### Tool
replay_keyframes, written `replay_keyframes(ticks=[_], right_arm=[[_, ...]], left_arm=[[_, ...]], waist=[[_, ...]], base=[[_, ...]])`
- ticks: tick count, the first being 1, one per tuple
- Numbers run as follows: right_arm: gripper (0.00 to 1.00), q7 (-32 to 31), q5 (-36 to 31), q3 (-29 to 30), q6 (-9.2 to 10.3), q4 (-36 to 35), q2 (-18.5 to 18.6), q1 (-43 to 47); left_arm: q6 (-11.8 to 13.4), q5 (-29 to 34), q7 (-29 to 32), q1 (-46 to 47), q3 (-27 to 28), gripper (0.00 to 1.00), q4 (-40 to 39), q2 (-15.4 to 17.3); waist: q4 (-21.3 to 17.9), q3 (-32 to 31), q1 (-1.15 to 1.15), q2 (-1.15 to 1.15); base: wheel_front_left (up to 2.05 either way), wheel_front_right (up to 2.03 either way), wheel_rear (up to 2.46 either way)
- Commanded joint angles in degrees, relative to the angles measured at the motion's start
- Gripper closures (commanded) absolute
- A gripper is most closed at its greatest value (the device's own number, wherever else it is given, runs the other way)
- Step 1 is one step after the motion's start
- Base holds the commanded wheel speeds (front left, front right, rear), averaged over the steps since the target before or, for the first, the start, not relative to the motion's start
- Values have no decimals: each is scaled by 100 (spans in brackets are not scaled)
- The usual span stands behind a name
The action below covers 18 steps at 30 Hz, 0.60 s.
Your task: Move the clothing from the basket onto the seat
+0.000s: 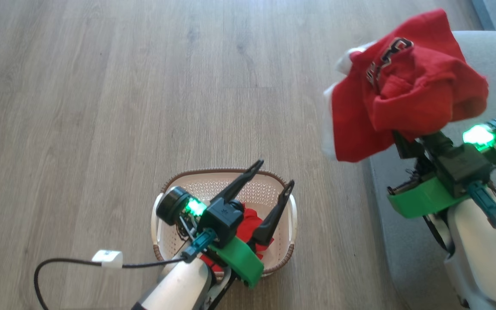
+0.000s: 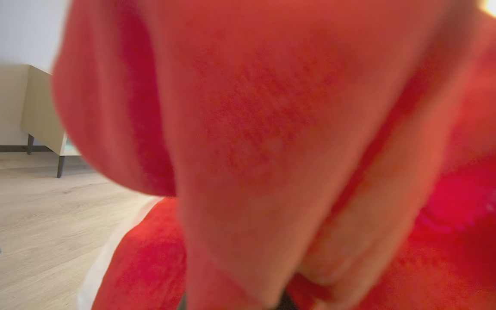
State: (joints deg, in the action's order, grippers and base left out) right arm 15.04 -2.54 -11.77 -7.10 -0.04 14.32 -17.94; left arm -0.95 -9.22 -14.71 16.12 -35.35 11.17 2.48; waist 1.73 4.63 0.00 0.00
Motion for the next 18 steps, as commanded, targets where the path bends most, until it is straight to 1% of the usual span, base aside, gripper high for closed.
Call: replay_keyframes(ticks=[1,5,9,18], right_arm=[[100,-4,-19,-16,-39,-209,38,1],[100,-4,-4,160,-39,-245,50,130],[100,-4,12,281,-39,-256,64,248],[100,-4,10,341,-39,-251,32,327]], left_arm=[[-27,59,-29,130,196,0,-146,40],[-75,168,-29,-16,276,0,-38,40],[-98,94,-29,-150,379,0,25,40],[-141,182,-29,-306,520,0,183,40]], waist=[[-13,-13,0,0],[-46,-36,0,0],[-70,-47,0,0],[-139,-35,0,0]], base=[[0,0,0],[0,0,0],[0,0,0],[0,0,0]])
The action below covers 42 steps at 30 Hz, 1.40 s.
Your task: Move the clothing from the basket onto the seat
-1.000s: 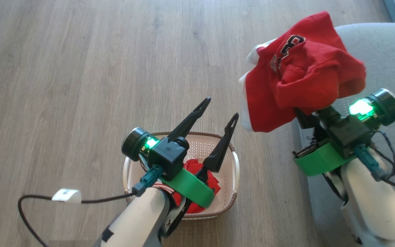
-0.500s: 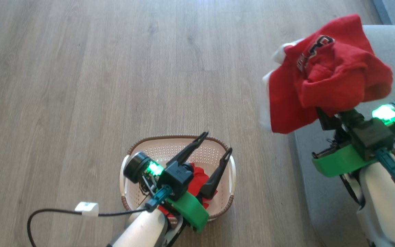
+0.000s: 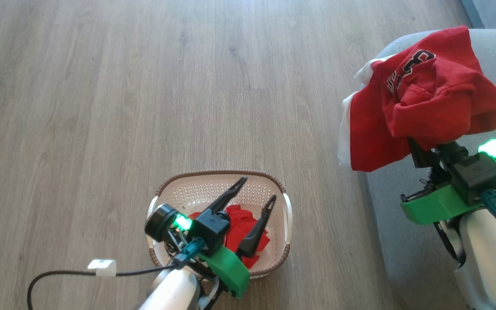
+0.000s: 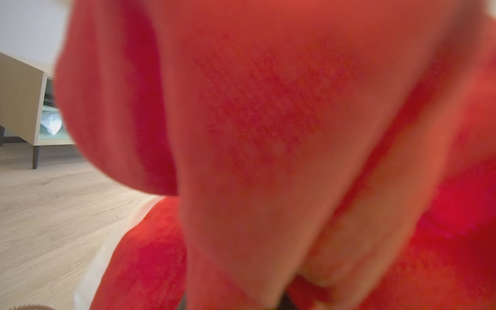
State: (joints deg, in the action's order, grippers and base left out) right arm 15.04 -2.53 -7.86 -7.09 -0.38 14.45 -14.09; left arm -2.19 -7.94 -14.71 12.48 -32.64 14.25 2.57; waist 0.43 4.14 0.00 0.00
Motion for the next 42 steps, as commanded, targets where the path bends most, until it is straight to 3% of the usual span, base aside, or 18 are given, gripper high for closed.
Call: replay_keyframes(ticks=[1,23,31,42], right_arm=[[100,-4,8,-46,-40,-215,19,-65],[100,-4,-78,232,-40,-82,-99,-48],[100,-4,-117,363,-40,-162,-98,-67],[100,-4,-145,583,-40,-242,-191,44]], left_arm=[[-29,77,-29,57,270,0,-107,31],[-13,143,-29,75,368,0,-38,31],[-44,165,-29,108,362,0,-45,31],[-62,200,-29,227,306,0,-151,31]], waist=[[-18,25,0,0],[-336,111,0,0],[-944,207,0,0],[-2101,338,0,0]], base=[[0,0,0],[0,0,0],[0,0,0],[0,0,0]])
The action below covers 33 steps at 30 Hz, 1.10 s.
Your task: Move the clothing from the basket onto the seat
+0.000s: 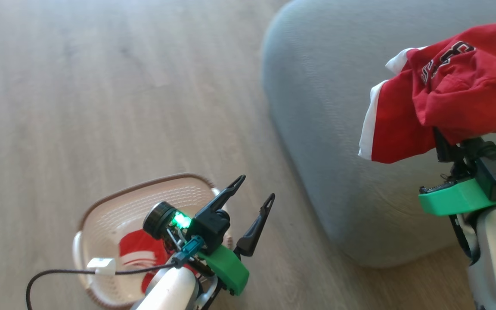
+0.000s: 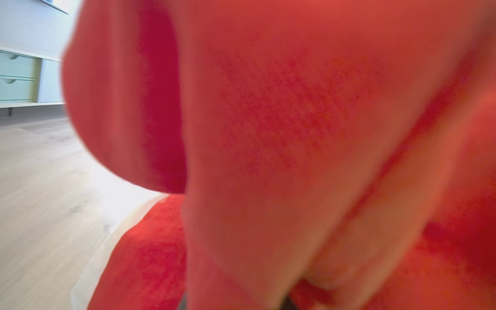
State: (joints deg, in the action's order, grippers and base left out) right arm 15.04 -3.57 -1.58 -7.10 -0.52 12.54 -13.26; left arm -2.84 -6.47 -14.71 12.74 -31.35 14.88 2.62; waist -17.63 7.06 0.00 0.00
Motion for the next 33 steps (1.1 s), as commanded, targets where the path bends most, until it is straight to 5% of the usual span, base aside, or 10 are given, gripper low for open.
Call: replay_keyframes(ticks=[1,9,18,33], right_arm=[[100,-4,-44,-15,-39,-237,-12,-20],[100,-4,-40,195,-39,-269,-77,143],[100,-4,-91,669,-39,-559,-284,457],[100,-4,30,620,-39,-420,-284,146]], left_arm=[[-2,56,-29,200,169,0,-218,26],[-32,67,-29,209,81,0,-256,26],[-183,-51,-29,420,-289,0,-137,26],[-132,85,-29,389,-152,0,-94,26]], waist=[[-401,49,0,0],[-1162,68,0,0],[-1267,151,0,0],[-1269,356,0,0]], base=[[0,0,0],[0,0,0],[0,0,0],[0,0,0]])
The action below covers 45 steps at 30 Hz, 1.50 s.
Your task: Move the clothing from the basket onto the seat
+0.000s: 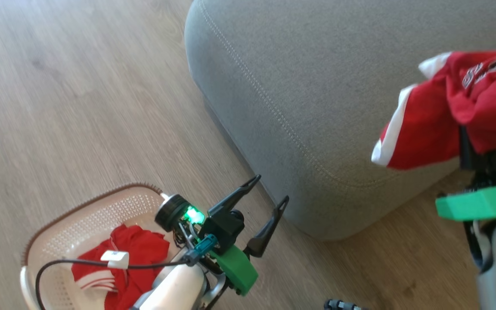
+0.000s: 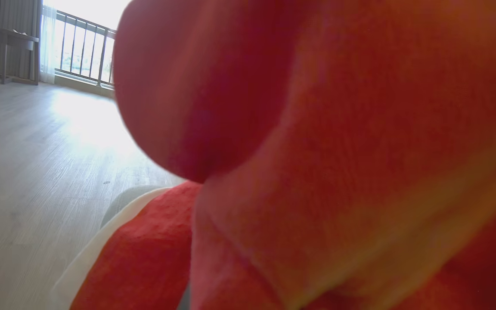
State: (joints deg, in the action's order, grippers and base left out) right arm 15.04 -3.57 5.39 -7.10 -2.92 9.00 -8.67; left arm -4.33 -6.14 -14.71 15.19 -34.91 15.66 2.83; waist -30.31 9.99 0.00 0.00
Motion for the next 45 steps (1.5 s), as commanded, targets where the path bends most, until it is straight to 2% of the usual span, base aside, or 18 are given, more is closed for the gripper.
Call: replay_keyframes(ticks=[1,7,15,19,22,26,29,30,33,35,38,45], right_arm=[[100,-4,55,-56,-39,-150,67,-403],[100,-4,184,255,-39,-19,113,-1113],[100,-4,311,639,-39,337,332,-2424],[100,-4,421,820,-39,740,492,-3083],[100,-4,519,936,-39,1244,629,-3643],[100,-4,661,1185,-39,2280,1019,-4575],[100,-4,731,1314,-39,2685,1035,-4838],[100,-4,848,1460,-39,3116,1110,-5150],[100,-4,896,1807,-39,3843,1255,-5606],[100,-4,815,2102,-39,4371,1366,-5902],[100,-4,456,2191,-39,4910,1586,-6262],[100,-317,72,2611,-39,6071,1762,-6924]], left_arm=[[10,97,-29,144,242,0,-166,5],[-91,362,-29,306,386,0,-156,120],[-231,615,-29,675,193,0,-219,603],[-254,700,-29,853,68,0,-358,801],[-259,729,-29,914,-25,0,-409,865],[-268,775,-29,1012,-271,0,-462,896],[-245,763,-29,1025,-309,0,-476,903],[-215,764,-29,1035,-348,0,-498,915],[-164,739,-29,1068,-375,0,-534,918],[-134,723,-29,1111,-395,0,-556,897],[-79,684,-29,1196,-400,0,-583,836],[-10,627,-29,1383,-398,0,-625,760]], waist=[[-5,127,0,0],[128,851,0,0],[279,2010,0,0],[359,2530,0,0],[428,2811,0,0],[676,3145,0,0],[779,3221,0,0],[886,3293,0,0],[1045,3414,0,0],[1170,3485,0,0],[1358,3592,0,0],[1663,3788,0,0]], base=[[0,0,0],[0,0,0],[0,0,0],[0,0,0],[0,0,0],[0,0,0],[0,0,0],[0,0,0],[0,0,0],[0,0,0],[0,0,0],[0,0,0]])
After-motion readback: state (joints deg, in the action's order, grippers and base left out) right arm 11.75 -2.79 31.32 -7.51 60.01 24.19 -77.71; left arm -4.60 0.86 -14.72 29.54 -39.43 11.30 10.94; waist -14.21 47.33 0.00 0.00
